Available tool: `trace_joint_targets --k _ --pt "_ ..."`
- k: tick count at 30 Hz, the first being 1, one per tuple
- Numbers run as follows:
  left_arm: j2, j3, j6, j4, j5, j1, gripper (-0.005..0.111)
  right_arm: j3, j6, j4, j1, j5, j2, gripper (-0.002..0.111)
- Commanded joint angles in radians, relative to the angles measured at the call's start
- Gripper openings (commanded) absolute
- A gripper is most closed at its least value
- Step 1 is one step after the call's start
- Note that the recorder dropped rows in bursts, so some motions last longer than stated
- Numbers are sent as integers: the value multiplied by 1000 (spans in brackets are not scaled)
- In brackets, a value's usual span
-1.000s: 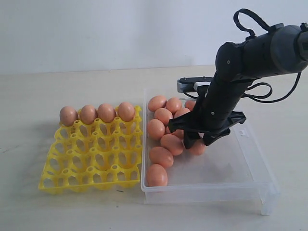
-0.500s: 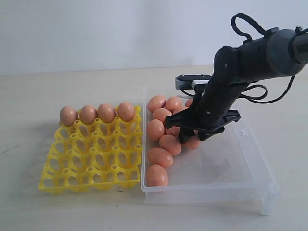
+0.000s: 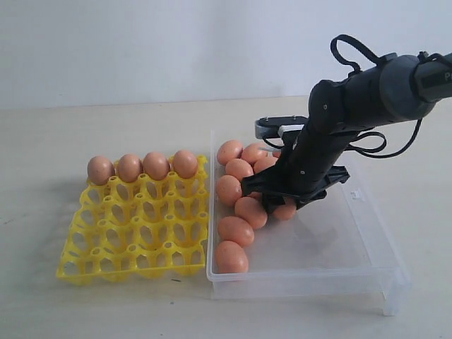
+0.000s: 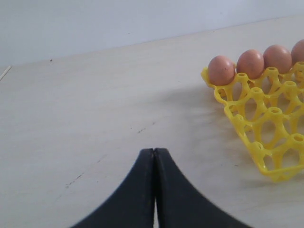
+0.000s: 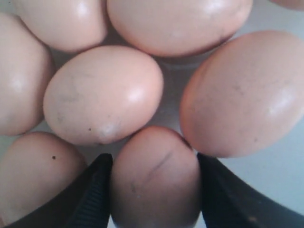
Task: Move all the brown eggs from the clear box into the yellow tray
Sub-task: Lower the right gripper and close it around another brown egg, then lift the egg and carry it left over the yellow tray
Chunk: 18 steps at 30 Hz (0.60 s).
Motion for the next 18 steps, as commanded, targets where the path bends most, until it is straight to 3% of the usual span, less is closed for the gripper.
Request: trace_joint_targets --k 1,4,13,18 --pt "-6 -4 -6 -3 -6 -5 0 0 -25 -28 -5 -39 5 24" --pt "-6 -4 -6 -3 -6 -5 0 0 -75 -28 -5 -48 -8 1" --pt "-6 -4 -6 -3 -6 -5 0 6 -130 -28 2 -42 -69 0" --pt "-6 -4 -6 -3 -6 -5 0 95 -176 3 33 -197 -204 0"
